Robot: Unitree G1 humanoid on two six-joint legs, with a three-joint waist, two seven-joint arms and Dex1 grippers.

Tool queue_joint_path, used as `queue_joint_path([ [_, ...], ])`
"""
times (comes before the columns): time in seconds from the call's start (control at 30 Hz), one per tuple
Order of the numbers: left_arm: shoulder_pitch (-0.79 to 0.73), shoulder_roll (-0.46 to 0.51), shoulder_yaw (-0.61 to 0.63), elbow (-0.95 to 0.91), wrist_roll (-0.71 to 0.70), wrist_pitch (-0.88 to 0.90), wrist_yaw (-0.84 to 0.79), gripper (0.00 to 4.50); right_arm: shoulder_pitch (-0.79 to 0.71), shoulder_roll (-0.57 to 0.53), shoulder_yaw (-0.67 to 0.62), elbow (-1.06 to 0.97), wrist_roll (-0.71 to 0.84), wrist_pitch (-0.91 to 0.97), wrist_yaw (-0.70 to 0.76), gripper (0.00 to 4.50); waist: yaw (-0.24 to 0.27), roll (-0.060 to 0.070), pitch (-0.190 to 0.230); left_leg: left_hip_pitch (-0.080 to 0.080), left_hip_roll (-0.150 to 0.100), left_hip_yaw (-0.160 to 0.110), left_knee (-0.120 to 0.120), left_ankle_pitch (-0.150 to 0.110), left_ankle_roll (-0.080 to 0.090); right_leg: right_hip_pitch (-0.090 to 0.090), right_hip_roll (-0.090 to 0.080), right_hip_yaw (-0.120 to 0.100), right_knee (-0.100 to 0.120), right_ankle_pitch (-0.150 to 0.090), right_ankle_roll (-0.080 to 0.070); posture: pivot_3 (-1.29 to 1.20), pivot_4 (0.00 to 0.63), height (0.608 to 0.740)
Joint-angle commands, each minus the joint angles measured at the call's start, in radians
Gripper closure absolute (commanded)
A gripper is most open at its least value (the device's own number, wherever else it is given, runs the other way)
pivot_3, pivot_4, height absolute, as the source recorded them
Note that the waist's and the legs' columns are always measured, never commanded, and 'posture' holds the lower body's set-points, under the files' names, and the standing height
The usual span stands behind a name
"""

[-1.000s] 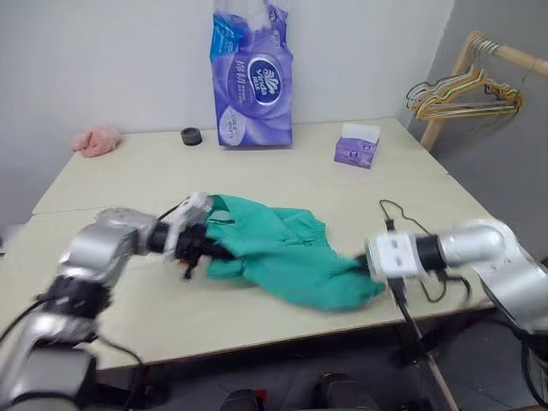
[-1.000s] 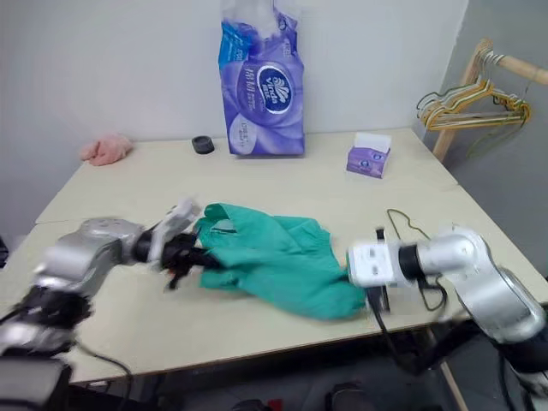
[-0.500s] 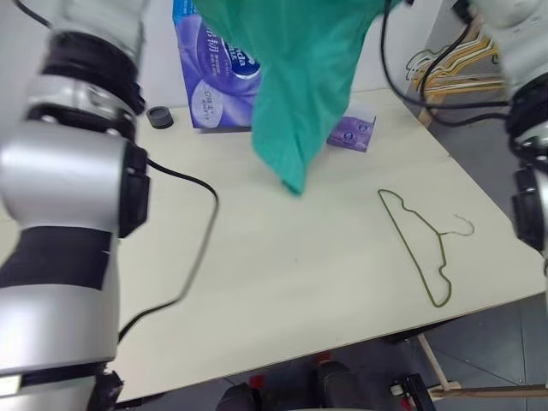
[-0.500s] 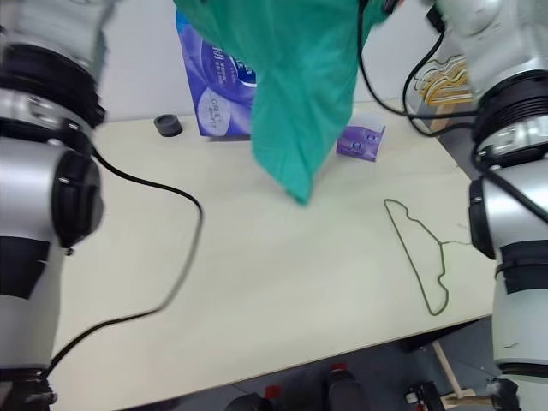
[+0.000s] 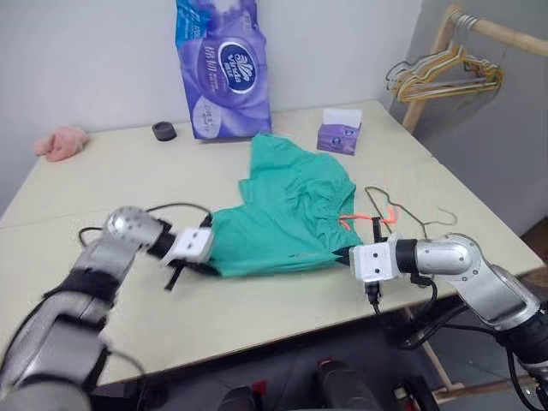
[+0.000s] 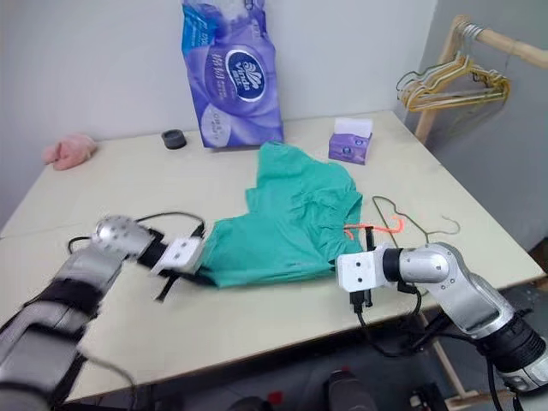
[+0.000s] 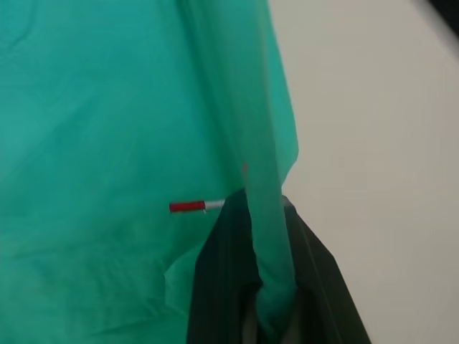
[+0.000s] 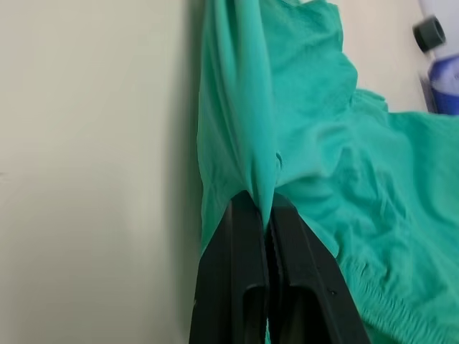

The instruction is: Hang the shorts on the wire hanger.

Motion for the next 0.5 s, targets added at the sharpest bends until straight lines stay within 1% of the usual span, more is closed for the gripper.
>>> queue_joint_path([
  [0.03,0.121,0.183,-0.017,-0.216,-0.079,0.205,-0.031,4.47,-0.011,-0.079,-0.097,-0.01,-0.014,0.071,0.049,4.5,0.011,-0.001,0.001,0.001,-0.001,0.0,0.0,0.0,0.0,0.001,0.0,0.0,0.0,-0.002,0.002,-0.12,0.065,0.74],
  [0.07,0.14,0.21,-0.013,-0.263,-0.109,0.25,-0.031,4.47,-0.007,-0.091,-0.097,-0.026,-0.006,0.077,0.074,4.5,0.024,-0.001,0.001,0.0,-0.001,0.0,0.0,0.0,0.0,0.0,0.004,-0.001,0.0,-0.002,0.002,-0.12,0.065,0.74],
  [0.13,0.159,0.242,-0.004,-0.323,-0.158,0.319,-0.031,4.47,-0.001,-0.115,-0.092,-0.053,0.008,0.073,0.118,4.5,0.04,-0.001,0.001,0.0,-0.002,0.0,0.0,0.0,0.0,0.001,0.004,-0.001,-0.001,-0.002,0.003,-0.12,0.063,0.74],
  [0.23,0.191,0.295,-0.01,-0.405,-0.214,0.366,-0.031,4.47,0.025,-0.143,-0.085,-0.112,0.048,0.091,0.168,4.5,0.05,-0.001,0.001,0.0,-0.001,0.002,0.001,0.0,0.0,0.001,0.005,0.0,-0.004,-0.002,0.003,-0.12,0.063,0.74],
  [0.33,0.202,0.293,0.001,-0.44,-0.23,0.402,-0.031,4.47,0.051,-0.158,-0.083,-0.159,0.064,0.116,0.183,4.5,0.053,-0.001,0.001,0.0,-0.001,0.002,0.0,0.0,0.0,0.001,0.006,0.0,-0.005,-0.002,0.003,-0.12,0.065,0.74],
  [0.5,0.213,0.271,0.021,-0.457,-0.219,0.427,-0.031,4.47,0.085,-0.164,-0.087,-0.207,0.073,0.15,0.184,4.5,0.054,-0.002,0.001,0.0,0.0,0.004,0.0,0.0,0.0,0.001,0.008,0.0,-0.005,-0.002,0.003,-0.13,0.069,0.74],
])
